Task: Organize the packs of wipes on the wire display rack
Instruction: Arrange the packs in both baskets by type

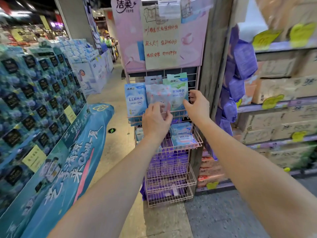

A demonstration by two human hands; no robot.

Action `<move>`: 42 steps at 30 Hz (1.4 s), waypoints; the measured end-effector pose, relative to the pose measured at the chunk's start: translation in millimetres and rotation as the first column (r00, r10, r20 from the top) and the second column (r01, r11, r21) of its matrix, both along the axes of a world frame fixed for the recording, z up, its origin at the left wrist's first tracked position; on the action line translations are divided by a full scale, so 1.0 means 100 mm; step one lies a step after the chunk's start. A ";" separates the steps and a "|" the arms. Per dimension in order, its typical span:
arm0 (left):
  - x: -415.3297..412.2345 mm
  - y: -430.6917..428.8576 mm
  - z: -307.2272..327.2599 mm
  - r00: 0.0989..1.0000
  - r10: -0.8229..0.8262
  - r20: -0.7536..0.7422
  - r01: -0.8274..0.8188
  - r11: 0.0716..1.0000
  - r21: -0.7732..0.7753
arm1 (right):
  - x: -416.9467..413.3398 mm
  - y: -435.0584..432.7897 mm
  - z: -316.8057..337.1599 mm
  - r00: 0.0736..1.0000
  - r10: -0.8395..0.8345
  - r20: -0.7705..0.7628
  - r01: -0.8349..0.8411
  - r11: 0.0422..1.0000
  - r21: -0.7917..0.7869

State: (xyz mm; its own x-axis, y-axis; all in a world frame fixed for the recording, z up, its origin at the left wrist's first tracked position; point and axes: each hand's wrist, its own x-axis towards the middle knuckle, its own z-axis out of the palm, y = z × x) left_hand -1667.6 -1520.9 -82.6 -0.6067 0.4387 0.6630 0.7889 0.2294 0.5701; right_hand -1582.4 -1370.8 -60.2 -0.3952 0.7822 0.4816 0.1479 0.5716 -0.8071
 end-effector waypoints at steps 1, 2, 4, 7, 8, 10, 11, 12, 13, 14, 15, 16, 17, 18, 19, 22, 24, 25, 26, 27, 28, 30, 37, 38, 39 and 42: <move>0.02 0.01 0.03 0.998 -0.044 -0.034 0.044 0.999 -0.011 | -0.03 0.07 0.05 1.000 0.010 0.020 -0.009 0.999 -0.033; 0.04 0.02 0.06 0.992 -0.102 -0.072 0.099 0.994 -0.044 | -0.06 0.14 0.10 0.998 0.036 0.050 -0.031 0.996 -0.086; 0.10 0.09 0.09 0.976 -0.199 -0.089 0.185 0.972 -0.144 | -0.10 0.30 0.18 0.985 0.150 0.086 -0.128 0.967 -0.221; 0.15 0.25 0.13 0.982 -0.182 0.047 0.188 0.955 -0.230 | -0.16 0.48 0.21 0.937 0.342 0.076 -0.295 0.887 -0.354; 0.15 0.30 0.14 0.985 -0.151 0.085 0.167 0.958 -0.234 | -0.18 0.52 0.21 0.918 0.389 0.077 -0.336 0.866 -0.371; 0.13 0.39 0.18 0.989 -0.087 0.119 0.113 0.968 -0.225 | -0.21 0.59 0.20 0.892 0.434 0.123 -0.367 0.856 -0.364; 0.11 0.43 0.20 0.990 -0.060 0.127 0.087 0.971 -0.221 | -0.23 0.63 0.19 0.889 0.433 0.145 -0.364 0.864 -0.348; 0.08 0.46 0.22 0.990 -0.037 0.139 0.067 0.974 -0.216 | -0.24 0.66 0.18 0.891 0.427 0.155 -0.360 0.871 -0.334; 0.06 0.49 0.24 0.987 -0.020 0.157 0.053 0.976 -0.211 | -0.26 0.70 0.18 0.891 0.427 0.156 -0.361 0.872 -0.331; 0.04 0.53 0.24 0.984 -0.006 0.176 0.043 0.978 -0.204 | -0.28 0.74 0.19 0.885 0.442 0.145 -0.375 0.862 -0.341; 0.02 0.55 0.25 0.982 0.006 0.191 0.033 0.979 -0.199 | -0.30 0.79 0.20 0.871 0.474 0.128 -0.403 0.839 -0.365; 0.00 0.58 0.24 0.980 0.019 0.196 0.020 0.980 -0.198 | -0.32 0.83 0.20 0.851 0.513 0.113 -0.434 0.808 -0.399; -0.01 0.60 0.22 0.981 0.034 0.193 0.005 0.980 -0.199 | -0.34 0.86 0.21 0.827 0.551 0.114 -0.455 0.774 -0.440; -0.02 0.63 0.21 0.981 0.051 0.188 -0.013 0.980 -0.200 | -0.36 0.90 0.23 0.800 0.586 0.129 -0.466 0.743 -0.480; -0.03 0.66 0.20 0.980 0.070 0.188 -0.033 0.980 -0.197 | -0.39 0.94 0.23 0.774 0.615 0.148 -0.473 0.718 -0.511; -0.06 0.74 0.19 0.967 0.117 0.224 -0.083 0.985 -0.154 | -0.47 1.07 0.22 0.715 0.688 0.121 -0.527 0.645 -0.554; -0.08 0.77 0.19 0.964 0.119 0.239 -0.088 0.987 -0.136 | -0.50 1.11 0.20 0.684 0.726 0.066 -0.562 0.583 -0.587; -0.09 0.77 0.19 0.965 0.117 0.235 -0.087 0.987 -0.135 | -0.51 1.12 0.18 0.669 0.743 0.034 -0.573 0.544 -0.613; -0.10 0.77 0.19 0.967 0.116 0.226 -0.087 0.987 -0.135 | -0.52 1.13 0.16 0.654 0.757 0.003 -0.583 0.506 -0.635; -0.10 0.77 0.19 0.969 0.116 0.218 -0.088 0.987 -0.132 | -0.53 1.14 0.14 0.641 0.767 -0.022 -0.593 0.477 -0.649; -0.11 0.77 0.19 0.970 0.112 0.214 -0.087 0.989 -0.122 | -0.53 1.14 0.13 0.636 0.771 -0.036 -0.599 0.464 -0.653; -0.13 0.76 0.19 0.970 0.093 0.225 -0.075 0.993 -0.087 | -0.53 1.13 0.13 0.648 0.760 -0.042 -0.600 0.476 -0.643; -0.12 0.71 0.21 0.966 0.043 0.256 -0.040 0.999 -0.018 | -0.47 1.01 0.21 0.661 0.748 -0.068 -0.604 0.475 -0.640; -0.13 0.70 0.22 0.968 0.045 0.249 -0.041 0.999 -0.020 | -0.47 0.99 0.22 0.667 0.739 -0.093 -0.606 0.465 -0.645; -0.13 0.69 0.23 0.969 0.043 0.243 -0.038 0.999 -0.024 | -0.47 0.97 0.23 0.673 0.728 -0.128 -0.610 0.449 -0.653; -0.15 0.66 0.23 0.972 0.026 0.234 -0.025 1.000 -0.008 | -0.48 0.89 0.24 0.693 0.682 -0.234 -0.617 0.394 -0.681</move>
State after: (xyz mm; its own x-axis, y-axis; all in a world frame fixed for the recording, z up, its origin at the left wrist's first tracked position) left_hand -1682.9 -1454.8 -60.1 -0.7557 0.4240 0.4991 0.6276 0.2515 0.7368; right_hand -1630.3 -1282.0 -36.4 -0.9359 0.3358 -0.1063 0.0502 -0.1716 -0.9839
